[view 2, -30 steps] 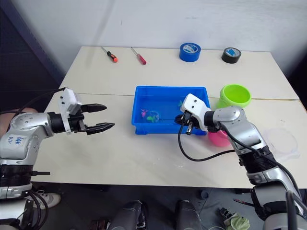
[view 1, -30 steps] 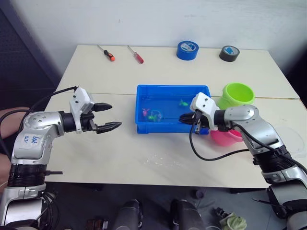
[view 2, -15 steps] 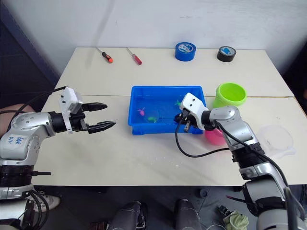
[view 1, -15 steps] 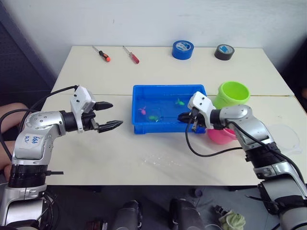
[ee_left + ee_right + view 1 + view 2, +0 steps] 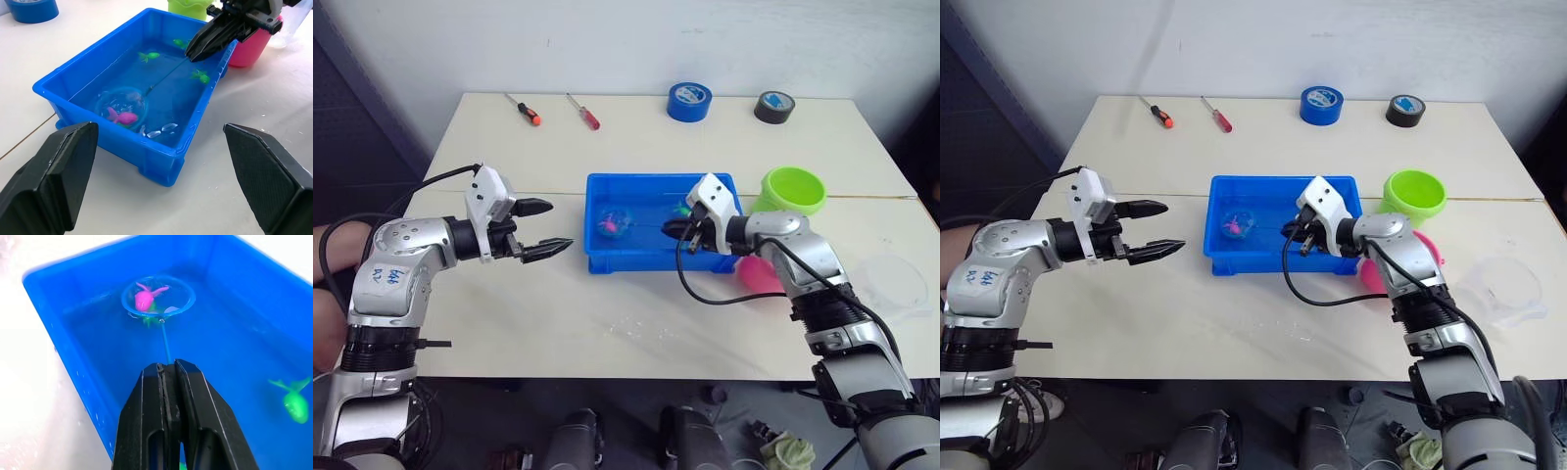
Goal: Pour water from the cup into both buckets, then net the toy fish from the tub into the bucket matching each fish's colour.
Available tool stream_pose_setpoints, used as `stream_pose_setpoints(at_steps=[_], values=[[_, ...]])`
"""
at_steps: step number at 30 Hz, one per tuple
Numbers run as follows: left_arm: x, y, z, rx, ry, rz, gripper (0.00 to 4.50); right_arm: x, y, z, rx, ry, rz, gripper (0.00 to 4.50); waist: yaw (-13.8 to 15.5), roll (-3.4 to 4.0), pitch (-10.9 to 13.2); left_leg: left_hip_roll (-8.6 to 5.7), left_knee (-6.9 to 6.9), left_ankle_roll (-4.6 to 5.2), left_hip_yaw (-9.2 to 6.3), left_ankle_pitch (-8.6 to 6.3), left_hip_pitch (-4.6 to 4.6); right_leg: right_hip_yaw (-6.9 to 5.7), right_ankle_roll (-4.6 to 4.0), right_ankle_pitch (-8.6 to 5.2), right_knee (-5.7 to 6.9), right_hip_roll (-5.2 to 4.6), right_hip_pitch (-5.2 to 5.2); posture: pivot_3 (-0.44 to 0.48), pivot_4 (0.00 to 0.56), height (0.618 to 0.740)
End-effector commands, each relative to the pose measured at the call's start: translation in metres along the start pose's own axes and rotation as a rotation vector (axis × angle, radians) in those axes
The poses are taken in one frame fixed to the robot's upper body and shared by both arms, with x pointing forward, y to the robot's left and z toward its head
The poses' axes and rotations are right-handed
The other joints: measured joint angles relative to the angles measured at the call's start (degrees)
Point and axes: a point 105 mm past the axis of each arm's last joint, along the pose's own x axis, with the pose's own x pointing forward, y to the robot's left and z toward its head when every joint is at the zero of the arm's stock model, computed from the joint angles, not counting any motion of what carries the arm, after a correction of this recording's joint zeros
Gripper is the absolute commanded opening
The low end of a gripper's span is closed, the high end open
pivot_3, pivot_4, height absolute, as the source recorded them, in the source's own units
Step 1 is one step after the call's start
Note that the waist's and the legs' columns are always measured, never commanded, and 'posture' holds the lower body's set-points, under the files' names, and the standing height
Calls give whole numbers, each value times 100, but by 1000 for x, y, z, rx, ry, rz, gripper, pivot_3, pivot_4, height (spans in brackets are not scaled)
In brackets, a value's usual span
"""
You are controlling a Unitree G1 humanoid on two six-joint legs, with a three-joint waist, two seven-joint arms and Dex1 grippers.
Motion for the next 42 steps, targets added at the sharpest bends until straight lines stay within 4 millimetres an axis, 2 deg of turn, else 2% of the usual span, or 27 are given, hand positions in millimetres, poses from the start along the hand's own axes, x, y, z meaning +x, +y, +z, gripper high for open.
stream_pose_setpoints(at_steps=[1, 7, 10, 14, 18, 21, 27, 31, 33, 34, 36, 37, 40, 42], values=[[1, 0, 17, 21, -66, -27, 4465, -19, -1, 17, 5, -69, -21, 0, 10, 0, 0, -1, 0, 0, -4, 0, -1, -1, 0, 0, 1, 0, 0, 0, 150, 740], [23, -8, 35, -22, -173, -148, 4465, -71, -6, 19, 65, -109, -148, 0, 23, 0, 0, -4, 2, 1, -4, 0, -5, -4, 0, 0, -1, -3, 2, 0, 150, 740], [40, -14, 47, -42, -231, -235, 4465, -108, -7, 19, 67, -123, -262, 0, 152, 0, 0, -5, 2, 2, -9, 1, -7, -7, 0, 0, -1, -2, 3, 0, 150, 740], [63, -23, 53, -27, -253, -330, 4465, -150, -6, 17, 60, -105, -418, 0, 183, 1, -1, -6, 3, 4, 3, 1, -5, -4, 1, 0, -3, -2, 3, 0, 150, 740], [82, -32, 58, -14, -271, -415, 4465, -188, 2, 12, 50, -59, -540, 0, 180, 0, 0, -5, 2, 5, 18, 2, -4, -3, 1, 0, -5, 0, 4, 0, 150, 740], [96, -41, 61, 0, -286, -485, 4465, -222, 16, 7, 17, -1, -627, 0, 180, 1, -1, -5, 1, 6, 34, 2, -4, -3, 1, 0, -7, 0, 5, 0, 150, 740], [108, -46, 63, 18, -296, -540, 4465, -260, 38, -6, -166, 191, -710, 0, 189, 0, -1, -5, -1, 12, 34, 2, -3, -1, 1, 1, -19, 0, 12, 0, 150, 740], [113, -47, 63, 22, -299, -558, 4465, -271, 42, -16, -401, 388, -712, 0, 171, -1, -1, -8, 0, 22, 36, 3, 5, 16, 1, 0, -29, -2, 14, 0, 150, 740], [114, -46, 63, 30, -298, -555, 4465, -276, 40, -22, -632, 540, -668, 0, 174, 0, -1, -7, -1, 23, 36, 3, 6, 17, 1, 0, -31, 1, 14, 0, 150, 740], [114, -45, 63, 33, -299, -553, 4465, -278, 38, -25, -815, 649, -615, 0, 174, -1, -1, -9, -2, 23, 38, 2, 7, 21, 1, 0, -31, 0, 13, 0, 150, 740], [114, -44, 63, 36, -301, -549, 4465, -278, 38, -33, -1040, 773, -503, 0, 173, -4, 0, -9, -2, 23, 43, 2, 7, 25, 2, 0, -34, 1, 13, 0, 150, 740], [114, -44, 64, 37, -302, -547, 4465, -279, 37, -36, -1101, 803, -466, 0, 172, -5, 0, -8, -2, 23, 46, 2, 8, 27, 2, 0, -37, 2, 13, 0, 150, 740], [113, -39, 66, 38, -310, -525, 4465, -277, 29, -28, -1335, 809, -440, 0, 170, -6, 1, -8, -2, 24, 48, 3, 8, 32, 2, 0, -40, 2, 14, 0, 150, 740], [111, -36, 66, 37, -313, -512, 4465, -275, 24, -22, -1405, 792, -450, 0, 167, -6, 1, -7, -2, 24, 48, 5, 8, 33, 1, 0, -42, 1, 14, 0, 150, 740]])
